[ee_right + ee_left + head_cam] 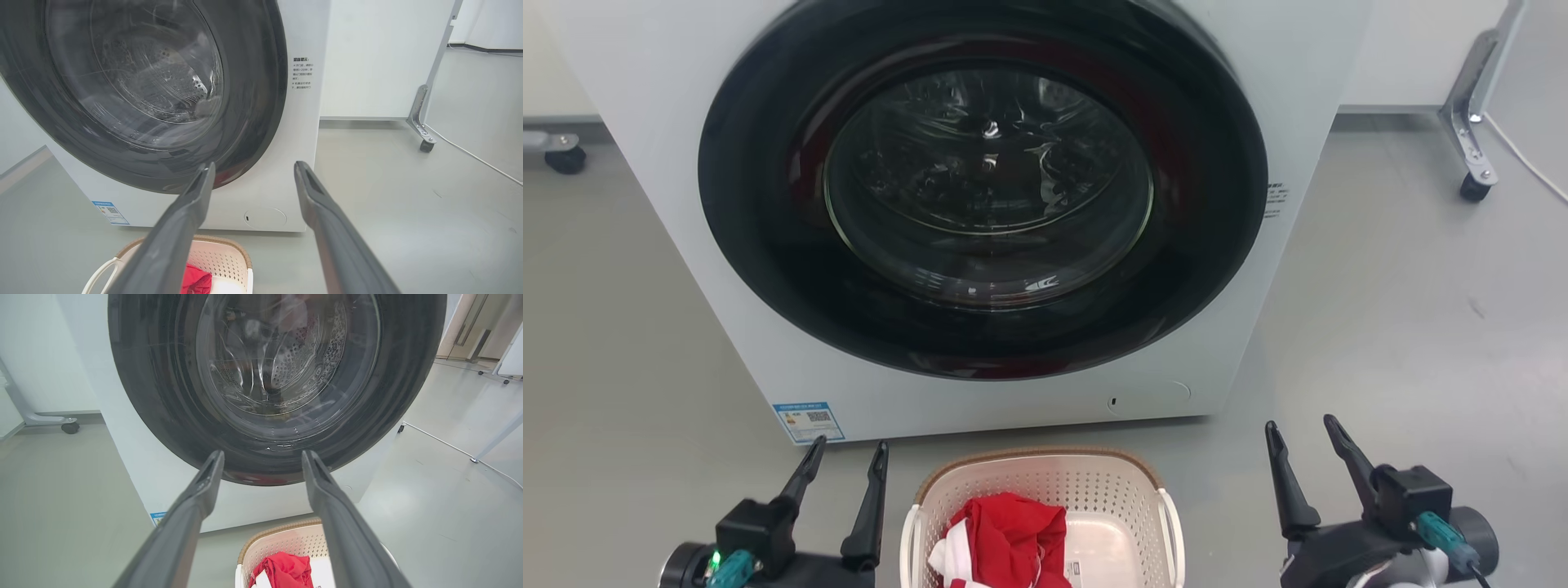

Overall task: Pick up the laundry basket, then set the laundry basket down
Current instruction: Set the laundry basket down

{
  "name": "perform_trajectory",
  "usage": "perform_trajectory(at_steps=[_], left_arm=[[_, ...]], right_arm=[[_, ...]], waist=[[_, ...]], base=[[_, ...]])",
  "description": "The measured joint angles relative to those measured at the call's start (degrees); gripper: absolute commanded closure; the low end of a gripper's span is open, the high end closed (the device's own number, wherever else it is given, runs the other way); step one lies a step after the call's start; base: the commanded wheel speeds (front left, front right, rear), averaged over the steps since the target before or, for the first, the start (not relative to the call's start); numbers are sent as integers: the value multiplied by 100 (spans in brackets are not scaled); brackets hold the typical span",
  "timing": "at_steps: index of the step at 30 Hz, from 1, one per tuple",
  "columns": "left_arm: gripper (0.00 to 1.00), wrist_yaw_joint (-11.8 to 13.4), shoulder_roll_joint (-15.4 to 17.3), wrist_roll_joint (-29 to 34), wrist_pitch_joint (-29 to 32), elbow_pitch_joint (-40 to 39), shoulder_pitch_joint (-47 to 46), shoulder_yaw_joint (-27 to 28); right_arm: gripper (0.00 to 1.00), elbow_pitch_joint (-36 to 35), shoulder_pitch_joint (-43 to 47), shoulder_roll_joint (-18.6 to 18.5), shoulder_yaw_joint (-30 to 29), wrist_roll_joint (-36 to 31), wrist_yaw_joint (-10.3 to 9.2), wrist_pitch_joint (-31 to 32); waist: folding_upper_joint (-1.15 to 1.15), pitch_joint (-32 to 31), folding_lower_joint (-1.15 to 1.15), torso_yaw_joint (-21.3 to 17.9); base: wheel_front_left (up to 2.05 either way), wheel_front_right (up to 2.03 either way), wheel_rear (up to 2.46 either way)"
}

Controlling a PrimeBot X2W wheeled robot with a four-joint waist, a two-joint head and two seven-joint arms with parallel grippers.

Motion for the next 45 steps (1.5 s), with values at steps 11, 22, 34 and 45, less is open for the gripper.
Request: perform_trajectory(at_steps=[11, 22, 34, 45], left_arm=[[0, 78, 85, 168, 0, -856, 778, 259], [0, 124, 83, 341, 0, -1239, 1209, 552], [0, 125, -43, 475, 27, -1371, 1451, 828], [0, 126, -188, 664, 163, -1523, 1561, 1021]], right_arm=[[0, -826, 799, -78, -372, -236, -52, -1], [0, -1251, 1345, 42, -871, -503, -53, -2], [0, -1493, 1508, 224, -1120, -786, -54, -3], [0, -1649, 1580, 327, -1170, -907, -54, -7]], waist=[[1, -255, 0, -33], [1, -286, 1, -60], [1, -270, 1, -64], [1, -255, 1, -58]], base=[[0, 0, 0], [0, 0, 0], [0, 0, 0], [0, 0, 0]])
